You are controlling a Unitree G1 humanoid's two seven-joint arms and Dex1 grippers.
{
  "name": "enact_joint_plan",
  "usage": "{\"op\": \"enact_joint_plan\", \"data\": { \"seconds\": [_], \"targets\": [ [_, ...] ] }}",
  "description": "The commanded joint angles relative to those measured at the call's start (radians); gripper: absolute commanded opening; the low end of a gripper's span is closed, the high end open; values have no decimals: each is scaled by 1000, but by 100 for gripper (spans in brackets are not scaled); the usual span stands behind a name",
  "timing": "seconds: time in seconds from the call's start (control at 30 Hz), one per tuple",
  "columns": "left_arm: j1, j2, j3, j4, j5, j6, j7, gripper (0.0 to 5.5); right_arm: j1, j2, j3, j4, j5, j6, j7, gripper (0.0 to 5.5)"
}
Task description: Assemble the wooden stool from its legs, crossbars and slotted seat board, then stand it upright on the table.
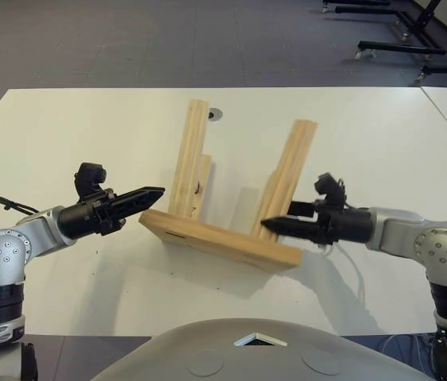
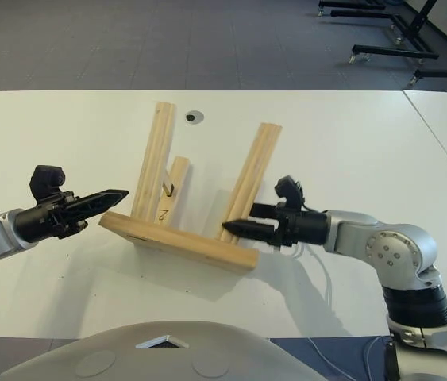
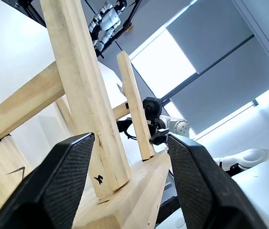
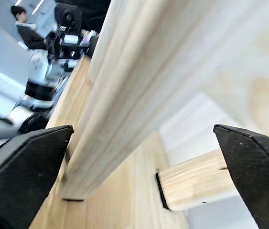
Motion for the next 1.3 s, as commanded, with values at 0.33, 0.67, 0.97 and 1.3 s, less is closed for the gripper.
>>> {"op": "enact_joint_plan", "data": {
  "seconds": [0.33, 0.67, 0.97, 1.3],
  "targets": [
    [-29, 69, 68, 3, 235, -231, -85, 276, 55, -70, -148, -39, -79, -96, 83, 539],
    [287, 344, -44, -7, 869, -796, -338, 276, 310, -199, -54, 0, -740, -773, 333, 539],
    [223, 213, -356, -30, 1070, -876, -283, 276, 274, -199, 170, 34, -812, -781, 491, 539],
    [124, 78, -446, 150, 1132, -1042, -211, 276, 203, -74, 290, 110, -854, -814, 474, 539]
  ]
}}
